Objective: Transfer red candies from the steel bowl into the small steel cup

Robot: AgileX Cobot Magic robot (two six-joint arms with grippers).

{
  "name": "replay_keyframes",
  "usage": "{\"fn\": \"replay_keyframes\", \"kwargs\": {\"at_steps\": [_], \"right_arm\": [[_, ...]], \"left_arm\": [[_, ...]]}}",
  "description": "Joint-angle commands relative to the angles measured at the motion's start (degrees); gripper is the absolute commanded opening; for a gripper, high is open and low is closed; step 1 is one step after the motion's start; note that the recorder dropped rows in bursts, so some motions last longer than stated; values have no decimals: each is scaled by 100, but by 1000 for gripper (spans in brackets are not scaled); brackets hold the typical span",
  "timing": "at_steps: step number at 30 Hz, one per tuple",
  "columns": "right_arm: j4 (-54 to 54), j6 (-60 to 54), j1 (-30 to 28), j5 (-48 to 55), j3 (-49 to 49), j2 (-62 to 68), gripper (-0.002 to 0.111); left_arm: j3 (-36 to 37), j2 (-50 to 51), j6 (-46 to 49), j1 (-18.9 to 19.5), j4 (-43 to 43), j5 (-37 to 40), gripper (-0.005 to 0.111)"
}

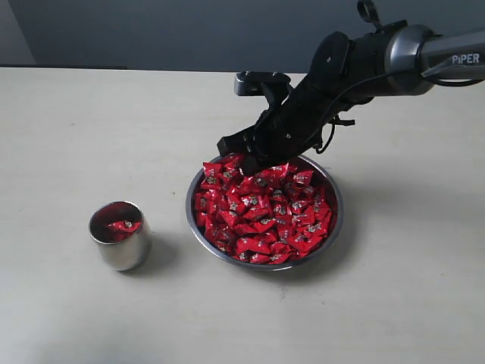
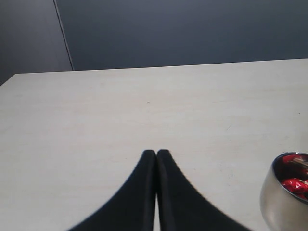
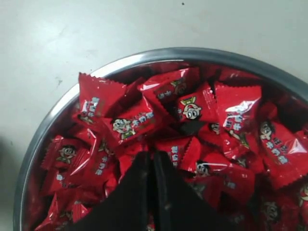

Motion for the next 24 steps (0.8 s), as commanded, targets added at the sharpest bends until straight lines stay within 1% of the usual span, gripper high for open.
{"fn": "replay_keyframes", "kwargs": {"at_steps": [1, 8, 12, 15, 18, 21, 24], "right_arm": [[28, -361, -19, 38, -34, -187, -1], [70, -594, -19, -53, -34, -362, -1], [332, -783, -19, -8, -34, -428, -1], [773, -1374, -19, 65, -34, -466, -1], [1146, -1524, -19, 93, -34, -491, -1], [1204, -1536, 4, 93, -34, -491, -1], [1234, -1780, 99, 106, -34, -491, -1]], "left_arm": [[22, -26, -6, 3, -13, -9, 0], [22, -26, -6, 3, -13, -9, 0], [22, -26, -6, 3, -13, -9, 0], [22, -26, -6, 3, -13, -9, 0], [22, -26, -6, 3, -13, -9, 0], [22, -26, -6, 3, -13, -9, 0], [22, -26, -6, 3, -13, -9, 0]]}}
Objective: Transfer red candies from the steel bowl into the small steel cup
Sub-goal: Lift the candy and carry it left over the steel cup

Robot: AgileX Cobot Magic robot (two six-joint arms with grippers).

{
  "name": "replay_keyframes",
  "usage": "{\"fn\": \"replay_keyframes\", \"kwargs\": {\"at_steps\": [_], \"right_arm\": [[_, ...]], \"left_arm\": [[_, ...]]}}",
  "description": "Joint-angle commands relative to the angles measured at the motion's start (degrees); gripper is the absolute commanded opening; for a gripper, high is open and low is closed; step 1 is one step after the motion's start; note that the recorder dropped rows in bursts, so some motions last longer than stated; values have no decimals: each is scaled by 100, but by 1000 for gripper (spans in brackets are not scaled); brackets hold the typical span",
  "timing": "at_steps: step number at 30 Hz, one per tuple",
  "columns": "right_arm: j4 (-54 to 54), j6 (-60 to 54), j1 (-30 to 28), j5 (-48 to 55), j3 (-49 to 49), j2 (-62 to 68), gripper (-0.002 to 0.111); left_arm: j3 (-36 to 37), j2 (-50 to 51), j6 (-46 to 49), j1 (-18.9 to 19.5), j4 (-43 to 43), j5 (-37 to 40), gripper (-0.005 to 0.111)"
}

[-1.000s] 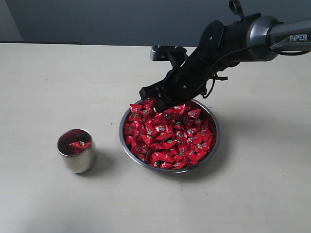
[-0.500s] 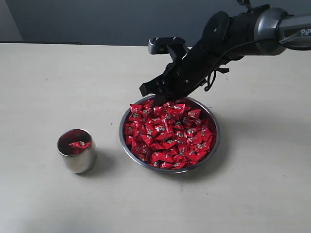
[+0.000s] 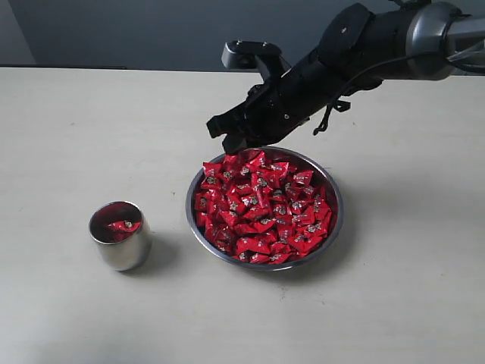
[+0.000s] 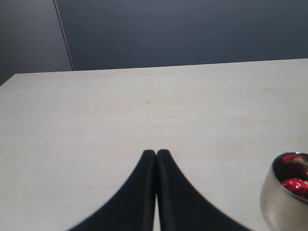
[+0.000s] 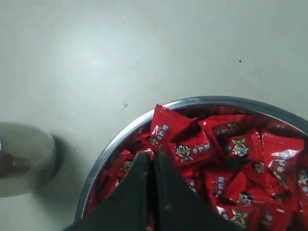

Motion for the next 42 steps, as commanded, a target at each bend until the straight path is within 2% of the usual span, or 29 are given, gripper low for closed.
{"fn": "replay_keyframes", "kwargs": {"at_steps": [1, 12, 19, 22, 31, 42], "right_arm": [[95, -343, 151, 32, -34, -58, -1], [221, -890, 610, 48, -34, -120, -1], [1773, -2270, 837, 324, -34, -239, -1], [2063, -2587, 937, 435, -44, -239, -1], [1743, -2683, 1303, 476, -582, -109, -1], [1288, -2076, 1361, 870, -1309, 524, -1]], "left_arm": [[22, -26, -6, 3, -13, -9, 0], [22, -26, -6, 3, -13, -9, 0], [22, -26, -6, 3, -13, -9, 0], [22, -26, -6, 3, -13, -9, 0], [22, -26, -6, 3, -13, -9, 0], [22, -26, -6, 3, -13, -9, 0]]}}
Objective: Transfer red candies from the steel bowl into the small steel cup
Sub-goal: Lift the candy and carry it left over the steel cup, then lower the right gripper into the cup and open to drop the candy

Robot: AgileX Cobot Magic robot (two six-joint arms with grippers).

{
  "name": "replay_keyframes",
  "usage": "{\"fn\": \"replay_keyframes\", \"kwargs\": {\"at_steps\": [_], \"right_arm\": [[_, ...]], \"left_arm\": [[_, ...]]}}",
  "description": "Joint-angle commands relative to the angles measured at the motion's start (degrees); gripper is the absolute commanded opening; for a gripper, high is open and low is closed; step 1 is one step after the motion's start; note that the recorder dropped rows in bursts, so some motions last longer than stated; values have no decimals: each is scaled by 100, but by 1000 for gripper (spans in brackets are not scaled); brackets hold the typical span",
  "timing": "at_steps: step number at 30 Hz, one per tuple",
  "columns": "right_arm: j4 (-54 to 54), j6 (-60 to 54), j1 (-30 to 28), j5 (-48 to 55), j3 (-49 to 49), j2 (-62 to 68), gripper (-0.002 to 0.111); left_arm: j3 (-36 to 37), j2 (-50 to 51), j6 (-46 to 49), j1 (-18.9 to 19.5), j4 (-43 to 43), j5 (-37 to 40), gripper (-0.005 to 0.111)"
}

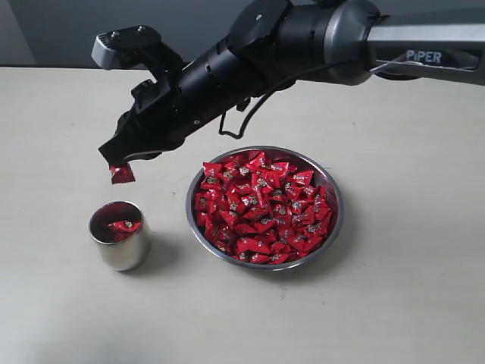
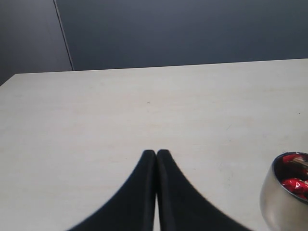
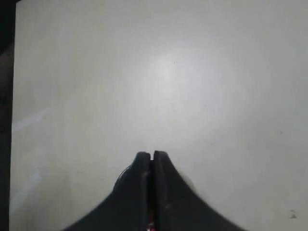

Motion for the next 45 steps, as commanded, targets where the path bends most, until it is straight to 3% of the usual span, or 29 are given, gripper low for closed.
{"fn": "replay_keyframes", "kwargs": {"at_steps": [1, 11, 45], "right_arm": [[-147, 163, 88, 280, -205, 238, -1], [-447, 163, 439, 218, -218, 376, -1], [-493, 303, 448, -100, -218, 661, -1]], "left_arm": [[22, -26, -6, 3, -13, -9, 0], [22, -26, -6, 3, -13, -9, 0], [22, -26, -6, 3, -13, -9, 0]]}}
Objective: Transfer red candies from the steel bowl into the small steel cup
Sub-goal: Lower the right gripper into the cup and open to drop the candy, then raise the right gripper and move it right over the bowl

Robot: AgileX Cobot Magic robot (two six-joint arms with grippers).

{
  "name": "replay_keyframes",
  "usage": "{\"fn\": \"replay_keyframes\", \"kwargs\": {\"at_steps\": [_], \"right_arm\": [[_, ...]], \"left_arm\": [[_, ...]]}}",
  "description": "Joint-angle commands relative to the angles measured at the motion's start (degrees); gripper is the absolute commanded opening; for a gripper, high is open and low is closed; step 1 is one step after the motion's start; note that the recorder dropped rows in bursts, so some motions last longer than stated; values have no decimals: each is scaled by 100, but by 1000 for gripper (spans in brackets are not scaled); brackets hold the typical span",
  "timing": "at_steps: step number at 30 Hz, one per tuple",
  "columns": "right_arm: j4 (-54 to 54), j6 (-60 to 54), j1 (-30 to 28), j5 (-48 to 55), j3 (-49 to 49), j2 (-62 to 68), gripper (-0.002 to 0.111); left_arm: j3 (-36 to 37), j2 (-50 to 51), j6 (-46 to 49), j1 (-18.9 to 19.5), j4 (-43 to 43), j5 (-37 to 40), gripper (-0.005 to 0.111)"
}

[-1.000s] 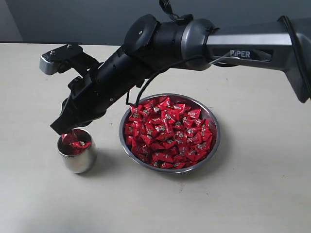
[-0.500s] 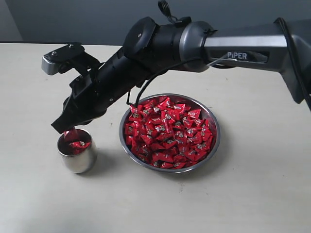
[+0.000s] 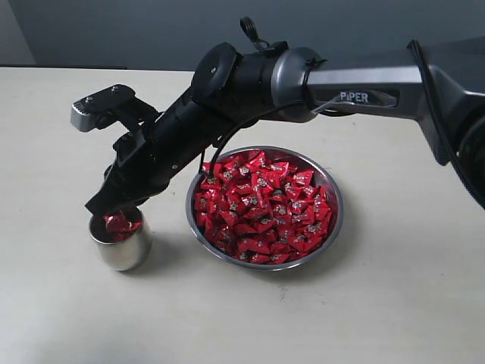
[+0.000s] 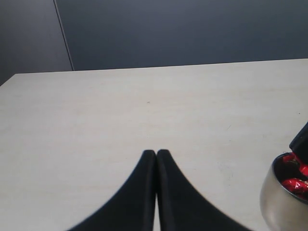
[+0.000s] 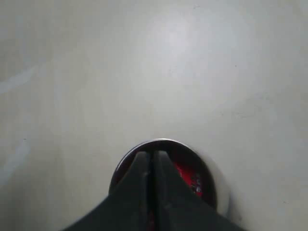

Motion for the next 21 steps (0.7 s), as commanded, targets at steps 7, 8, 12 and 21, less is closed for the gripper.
{"fn": "replay_keyframes", "kwargs": {"at_steps": [7, 8, 12, 21], "right_arm": [[5, -16, 2, -71, -27, -17, -1], [5, -16, 2, -71, -27, -17, -1], [5, 72, 2, -65, -27, -17, 5], [-9, 149, 2, -107, -27, -17, 38]], "left_arm": [[22, -26, -6, 3, -13, -9, 0], [22, -26, -6, 3, -13, -9, 0], [22, -26, -6, 3, -13, -9, 0], [22, -26, -6, 3, -13, -9, 0]]}}
